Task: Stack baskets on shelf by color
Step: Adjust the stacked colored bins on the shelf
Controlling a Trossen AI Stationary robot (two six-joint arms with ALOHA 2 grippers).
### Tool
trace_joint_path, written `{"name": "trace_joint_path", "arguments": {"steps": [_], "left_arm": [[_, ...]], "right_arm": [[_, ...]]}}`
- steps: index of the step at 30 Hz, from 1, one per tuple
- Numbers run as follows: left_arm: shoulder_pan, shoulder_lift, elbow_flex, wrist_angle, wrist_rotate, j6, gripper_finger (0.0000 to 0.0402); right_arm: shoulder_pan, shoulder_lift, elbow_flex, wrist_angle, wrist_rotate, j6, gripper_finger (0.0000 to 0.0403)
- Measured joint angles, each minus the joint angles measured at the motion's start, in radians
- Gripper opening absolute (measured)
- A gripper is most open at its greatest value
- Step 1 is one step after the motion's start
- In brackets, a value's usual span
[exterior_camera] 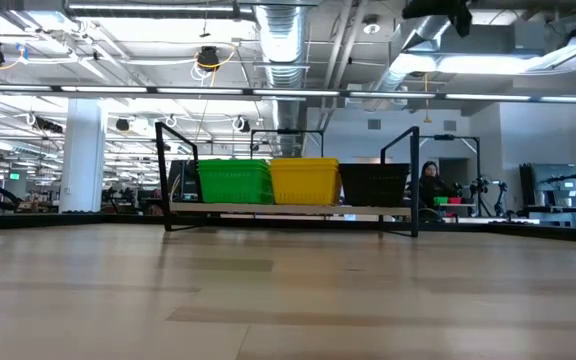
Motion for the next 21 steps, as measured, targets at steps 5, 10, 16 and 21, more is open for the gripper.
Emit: {"name": "trace_joint_path", "arguments": {"steps": [5,10,16,21], "left_arm": [[-0.012,-0.008,0.0,0.0,0.0,0.017,0.0],[-0.011,-0.009,0.0,0.0,0.004,0.04,0.0],[-0.016,-0.013,0.0,0.0,0.034,0.044,0.0],[-0.027,-0.013,0.0,0.0,0.036,0.055,0.0]], "right_arm": [[0.054,0.113,0.101,-0.032,0.026,-0.03,0.0],[0.07,0.27,0.227,-0.134,0.112,-0.062,0.0],[0.047,0.522,0.417,-0.336,0.136,-0.146,0.0],[0.005,0.702,0.561,-0.342,0.011,-0.23,0.0]]}}
